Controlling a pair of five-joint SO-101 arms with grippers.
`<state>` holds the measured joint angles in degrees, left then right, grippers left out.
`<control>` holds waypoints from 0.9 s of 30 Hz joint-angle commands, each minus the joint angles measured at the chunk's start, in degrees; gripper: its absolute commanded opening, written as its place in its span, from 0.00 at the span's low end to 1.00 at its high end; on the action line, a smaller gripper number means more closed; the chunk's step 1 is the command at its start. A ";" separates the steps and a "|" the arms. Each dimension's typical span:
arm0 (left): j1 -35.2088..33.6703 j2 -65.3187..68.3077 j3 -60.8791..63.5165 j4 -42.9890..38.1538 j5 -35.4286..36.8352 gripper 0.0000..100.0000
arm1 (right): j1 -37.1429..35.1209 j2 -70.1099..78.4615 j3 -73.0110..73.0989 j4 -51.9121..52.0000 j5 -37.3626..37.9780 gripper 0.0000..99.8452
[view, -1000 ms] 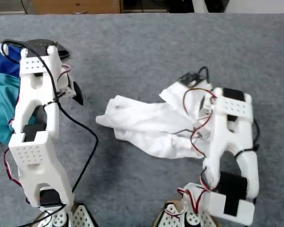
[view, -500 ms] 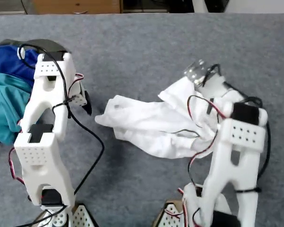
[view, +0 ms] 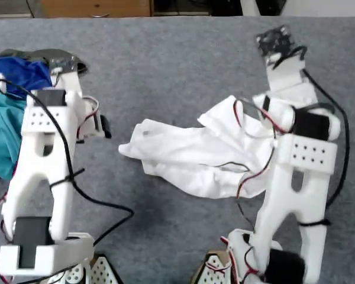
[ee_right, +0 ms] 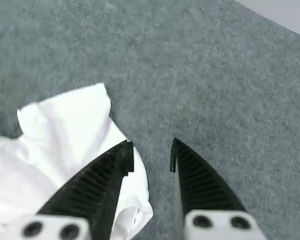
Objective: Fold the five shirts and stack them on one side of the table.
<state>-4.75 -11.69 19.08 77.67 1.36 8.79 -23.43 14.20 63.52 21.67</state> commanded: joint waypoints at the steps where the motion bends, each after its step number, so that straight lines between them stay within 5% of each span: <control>1: -2.02 -2.51 4.75 -4.75 3.43 0.24 | -0.84 6.37 -7.16 0.70 -2.55 0.14; 10: -2.46 4.00 0.18 -6.24 8.09 0.24 | -0.75 16.40 -12.70 1.41 -8.62 0.14; 16: 0.00 12.44 -2.11 -6.59 11.16 0.24 | 0.75 23.16 -11.30 -13.27 -20.75 0.14; 27: 2.46 15.69 -10.90 -6.15 18.46 0.24 | 2.42 44.00 -13.49 -27.52 -25.85 0.14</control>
<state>-3.16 4.40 12.04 71.69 17.54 9.32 18.95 4.09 38.99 -3.56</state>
